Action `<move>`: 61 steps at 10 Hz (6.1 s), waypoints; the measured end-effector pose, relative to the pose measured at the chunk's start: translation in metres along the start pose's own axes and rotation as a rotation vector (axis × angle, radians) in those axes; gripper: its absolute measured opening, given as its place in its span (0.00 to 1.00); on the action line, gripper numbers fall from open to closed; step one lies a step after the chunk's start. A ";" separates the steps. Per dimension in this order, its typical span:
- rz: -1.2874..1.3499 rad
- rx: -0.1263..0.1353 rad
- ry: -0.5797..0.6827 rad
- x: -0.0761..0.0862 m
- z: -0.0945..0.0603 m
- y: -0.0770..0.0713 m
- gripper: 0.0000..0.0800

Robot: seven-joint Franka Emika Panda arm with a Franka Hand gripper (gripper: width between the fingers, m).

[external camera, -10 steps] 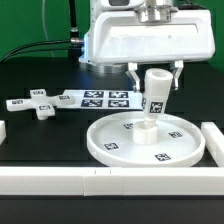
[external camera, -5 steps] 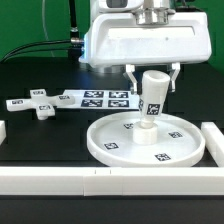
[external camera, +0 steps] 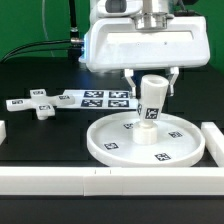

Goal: Assemble round table

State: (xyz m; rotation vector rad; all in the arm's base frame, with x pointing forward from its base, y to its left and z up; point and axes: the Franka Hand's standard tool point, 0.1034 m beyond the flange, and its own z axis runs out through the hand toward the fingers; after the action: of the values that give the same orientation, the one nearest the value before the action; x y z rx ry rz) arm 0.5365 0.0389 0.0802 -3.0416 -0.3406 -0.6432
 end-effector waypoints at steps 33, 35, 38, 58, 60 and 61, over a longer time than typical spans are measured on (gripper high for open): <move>0.016 0.098 -0.312 -0.014 -0.006 0.030 0.58; -0.029 0.102 -0.300 -0.012 -0.005 0.029 0.51; 0.026 0.095 -0.301 -0.012 -0.005 0.028 0.51; 2.025 -0.090 -0.388 -0.011 -0.001 -0.001 0.51; 2.113 -0.094 -0.393 -0.011 -0.001 -0.001 0.51; 2.087 -0.089 -0.392 -0.011 -0.001 -0.001 0.51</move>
Offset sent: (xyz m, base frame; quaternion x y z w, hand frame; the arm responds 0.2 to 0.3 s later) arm -0.0165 -0.0045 -0.0035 0.0041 0.0484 0.0464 0.9977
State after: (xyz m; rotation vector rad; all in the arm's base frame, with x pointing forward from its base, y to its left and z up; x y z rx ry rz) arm 0.5258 0.0380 0.0769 -1.7465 2.2925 0.1712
